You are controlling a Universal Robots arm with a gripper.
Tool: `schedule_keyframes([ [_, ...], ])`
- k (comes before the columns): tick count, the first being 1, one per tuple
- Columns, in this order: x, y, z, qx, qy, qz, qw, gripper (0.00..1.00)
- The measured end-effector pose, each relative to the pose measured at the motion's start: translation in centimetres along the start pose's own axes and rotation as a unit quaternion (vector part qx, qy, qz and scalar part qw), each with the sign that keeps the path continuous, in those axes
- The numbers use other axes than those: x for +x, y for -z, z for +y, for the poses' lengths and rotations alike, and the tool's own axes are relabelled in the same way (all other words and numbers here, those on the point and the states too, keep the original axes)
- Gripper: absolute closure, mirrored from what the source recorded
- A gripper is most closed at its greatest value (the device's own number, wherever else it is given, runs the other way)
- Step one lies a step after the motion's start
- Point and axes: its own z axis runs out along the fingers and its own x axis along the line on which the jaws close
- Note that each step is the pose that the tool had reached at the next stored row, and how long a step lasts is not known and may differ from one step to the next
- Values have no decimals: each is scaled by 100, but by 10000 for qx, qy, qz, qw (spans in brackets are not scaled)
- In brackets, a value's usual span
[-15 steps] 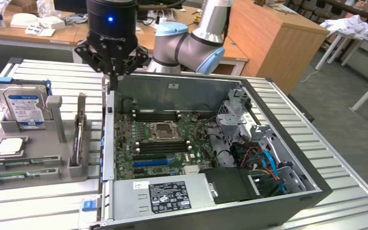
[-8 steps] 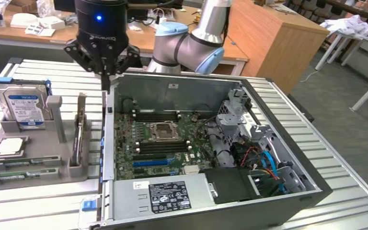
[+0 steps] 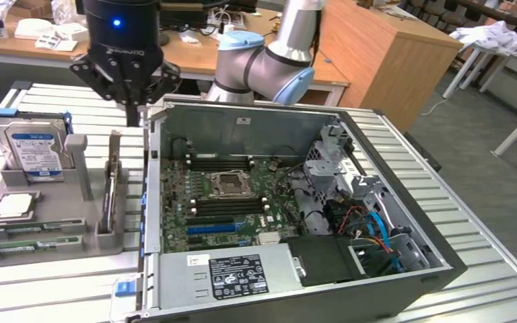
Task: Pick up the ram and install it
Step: 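Reach for the ram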
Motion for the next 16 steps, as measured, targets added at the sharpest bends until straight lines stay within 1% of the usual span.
schedule_keyframes([
  [16, 425, -3, -32, 0, 0, 0, 10000, 89],
])
